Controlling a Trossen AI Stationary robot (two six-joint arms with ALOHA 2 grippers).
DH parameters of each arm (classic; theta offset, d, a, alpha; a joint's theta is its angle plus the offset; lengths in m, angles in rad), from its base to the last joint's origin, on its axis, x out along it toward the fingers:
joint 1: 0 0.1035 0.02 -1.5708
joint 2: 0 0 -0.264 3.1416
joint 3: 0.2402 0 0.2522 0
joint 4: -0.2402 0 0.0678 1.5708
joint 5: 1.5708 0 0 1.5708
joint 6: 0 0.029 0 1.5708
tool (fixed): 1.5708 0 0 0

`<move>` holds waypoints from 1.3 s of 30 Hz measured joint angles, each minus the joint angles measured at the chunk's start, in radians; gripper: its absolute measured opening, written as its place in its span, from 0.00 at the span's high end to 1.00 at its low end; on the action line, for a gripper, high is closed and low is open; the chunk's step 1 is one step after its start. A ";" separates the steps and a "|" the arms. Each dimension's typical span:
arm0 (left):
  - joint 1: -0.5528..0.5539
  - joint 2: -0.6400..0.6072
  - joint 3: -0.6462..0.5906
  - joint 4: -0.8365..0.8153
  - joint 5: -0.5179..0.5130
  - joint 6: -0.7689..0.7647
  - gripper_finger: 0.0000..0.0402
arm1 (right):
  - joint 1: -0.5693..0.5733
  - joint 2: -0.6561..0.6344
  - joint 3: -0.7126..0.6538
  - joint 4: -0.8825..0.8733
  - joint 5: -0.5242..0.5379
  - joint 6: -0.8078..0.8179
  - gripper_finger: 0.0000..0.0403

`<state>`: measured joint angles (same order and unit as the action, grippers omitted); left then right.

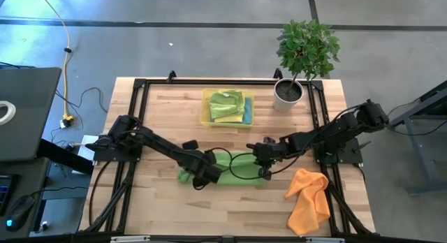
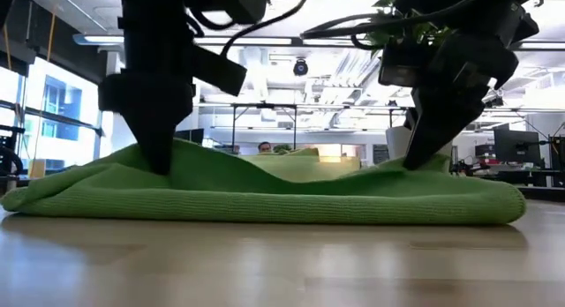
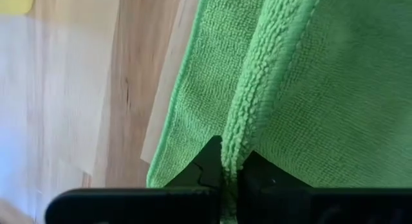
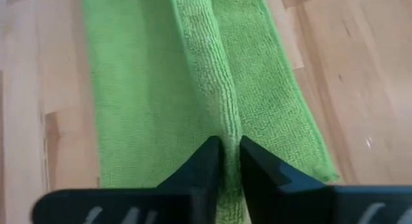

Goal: Fold microfiber towels
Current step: Fold the green microfiber cloth

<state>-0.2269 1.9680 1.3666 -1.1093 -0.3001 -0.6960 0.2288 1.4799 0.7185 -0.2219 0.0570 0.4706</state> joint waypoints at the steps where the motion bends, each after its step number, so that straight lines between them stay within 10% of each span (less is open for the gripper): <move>1: 0.002 0.005 0.000 0.000 -0.001 0.001 0.97 | -0.001 0.000 0.000 -0.004 0.000 0.000 0.87; 21: 0.018 0.044 0.000 -0.036 0.032 0.005 0.98 | 0.047 -0.035 0.001 -0.018 0.050 0.071 0.74; 39: 0.026 0.044 0.000 -0.106 0.020 -0.007 0.92 | 0.040 0.183 0.005 0.117 0.103 0.125 0.74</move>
<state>-0.2008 2.0121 1.3666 -1.2148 -0.2796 -0.7026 0.2684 1.6634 0.7233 -0.1053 0.1604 0.5959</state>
